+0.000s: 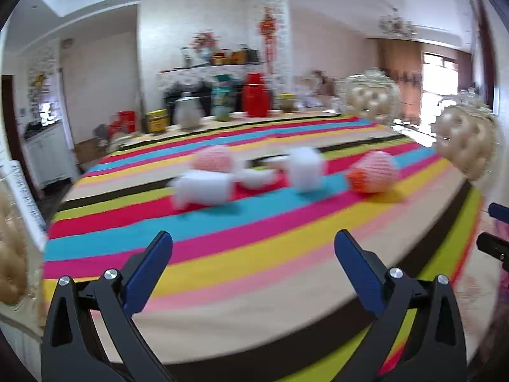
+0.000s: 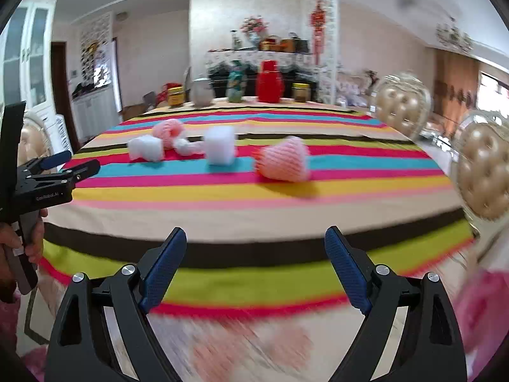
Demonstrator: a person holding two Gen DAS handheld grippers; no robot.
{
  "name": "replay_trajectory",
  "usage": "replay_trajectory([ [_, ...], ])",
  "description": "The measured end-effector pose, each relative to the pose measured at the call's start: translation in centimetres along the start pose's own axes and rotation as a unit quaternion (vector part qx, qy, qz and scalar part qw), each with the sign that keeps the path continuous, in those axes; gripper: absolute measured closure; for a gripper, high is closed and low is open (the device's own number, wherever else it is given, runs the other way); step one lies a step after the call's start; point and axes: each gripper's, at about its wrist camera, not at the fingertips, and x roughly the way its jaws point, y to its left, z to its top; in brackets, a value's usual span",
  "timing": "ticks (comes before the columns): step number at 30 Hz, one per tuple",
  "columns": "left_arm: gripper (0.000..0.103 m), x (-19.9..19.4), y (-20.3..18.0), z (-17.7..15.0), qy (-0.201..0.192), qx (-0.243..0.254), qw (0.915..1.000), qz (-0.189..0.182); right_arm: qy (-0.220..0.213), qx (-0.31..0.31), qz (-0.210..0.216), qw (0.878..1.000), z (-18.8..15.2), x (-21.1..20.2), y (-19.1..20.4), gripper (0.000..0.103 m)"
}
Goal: Collect trash
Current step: 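Move both open tools back over the remaining trash on the table, then grasp the crumpled white tissue with the right tool and lift it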
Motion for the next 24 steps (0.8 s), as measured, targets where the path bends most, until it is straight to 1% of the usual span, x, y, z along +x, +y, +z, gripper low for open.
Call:
replay_trajectory([
  [3, 0.005, 1.0, 3.2, 0.2, 0.008, -0.018, 0.9994, 0.027, 0.005, -0.017, 0.021, 1.0, 2.2, 3.4, 2.8, 0.019],
  [6, 0.005, 3.0, 6.7, 0.5, 0.03, -0.055, 0.9967, 0.052, 0.019, -0.024, 0.038, 0.999, 3.9, 6.6, 4.3, 0.019],
  [8, 0.005, 4.1, 8.0, 0.6, 0.044, -0.067, 0.9953, 0.054, 0.025, -0.027, 0.053, 0.998, 5.2, 9.1, 5.7, 0.019],
  [11, 0.005, 6.1, 9.4, 1.3, 0.051, -0.085, 0.9933, 0.058, 0.032, -0.036, 0.073, 0.996, 6.9, 12.3, 7.4, 0.02],
  [13, 0.005, 7.6, 10.1, 2.2, 0.051, -0.099, 0.9919, 0.061, 0.038, -0.038, 0.093, 0.994, 8.0, 14.5, 8.5, 0.029],
  [18, 0.005, 11.2, 10.8, 4.6, 0.05, -0.1, 0.9913, 0.07, 0.055, -0.048, 0.108, 0.991, 10.4, 19.8, 10.9, 0.039],
  [21, 0.005, 13.5, 11.8, 5.6, 0.059, -0.111, 0.9888, 0.08, 0.064, -0.048, 0.112, 0.99, 11.4, 22.0, 11.6, 0.044],
  [24, 0.005, 14.7, 12.8, 5.7, 0.052, -0.127, 0.9875, 0.078, 0.076, -0.042, 0.114, 0.99, 12.2, 24.2, 11.8, 0.047],
])
